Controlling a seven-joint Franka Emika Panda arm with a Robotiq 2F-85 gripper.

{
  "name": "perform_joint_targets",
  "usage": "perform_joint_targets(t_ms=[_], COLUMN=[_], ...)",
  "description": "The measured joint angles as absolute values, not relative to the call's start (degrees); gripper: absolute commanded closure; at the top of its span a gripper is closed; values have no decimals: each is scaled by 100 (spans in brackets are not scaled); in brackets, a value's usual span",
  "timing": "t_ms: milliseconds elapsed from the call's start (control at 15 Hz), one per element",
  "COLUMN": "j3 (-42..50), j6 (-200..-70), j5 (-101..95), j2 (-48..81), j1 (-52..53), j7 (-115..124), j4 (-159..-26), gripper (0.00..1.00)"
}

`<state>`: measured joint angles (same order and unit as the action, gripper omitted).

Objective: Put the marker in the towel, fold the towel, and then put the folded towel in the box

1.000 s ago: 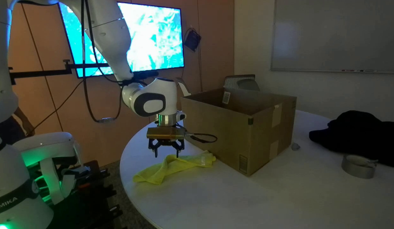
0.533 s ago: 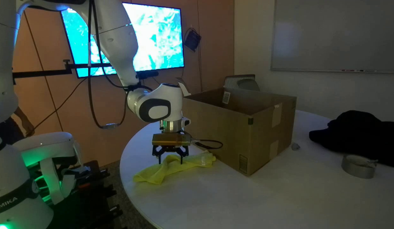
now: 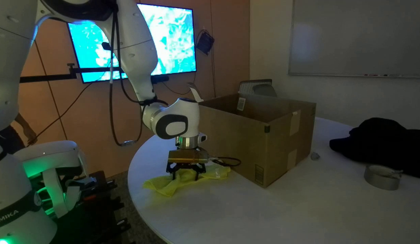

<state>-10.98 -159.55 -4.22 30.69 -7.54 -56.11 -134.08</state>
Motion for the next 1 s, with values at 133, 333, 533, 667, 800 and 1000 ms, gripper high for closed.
perform_joint_targets(t_ms=[133, 333, 533, 667, 800, 1000], j3=[-1050, -1003, -1003, -1003, -1002, -1003], j6=[-15955, -15946, -15938, -15940, -15947, -15995], j5=[-422, -422, -422, -422, -422, -422], j2=[3145, 3214, 3230, 3223, 3205, 3121], j1=[-695, -610, -608, -622, -650, -752], j7=[-5467, -5196, -4984, -4849, -4718, -4608], j4=[-13355, -13312, -13306, -13304, -13306, -13345], gripper=[26, 50, 71, 84, 99, 99])
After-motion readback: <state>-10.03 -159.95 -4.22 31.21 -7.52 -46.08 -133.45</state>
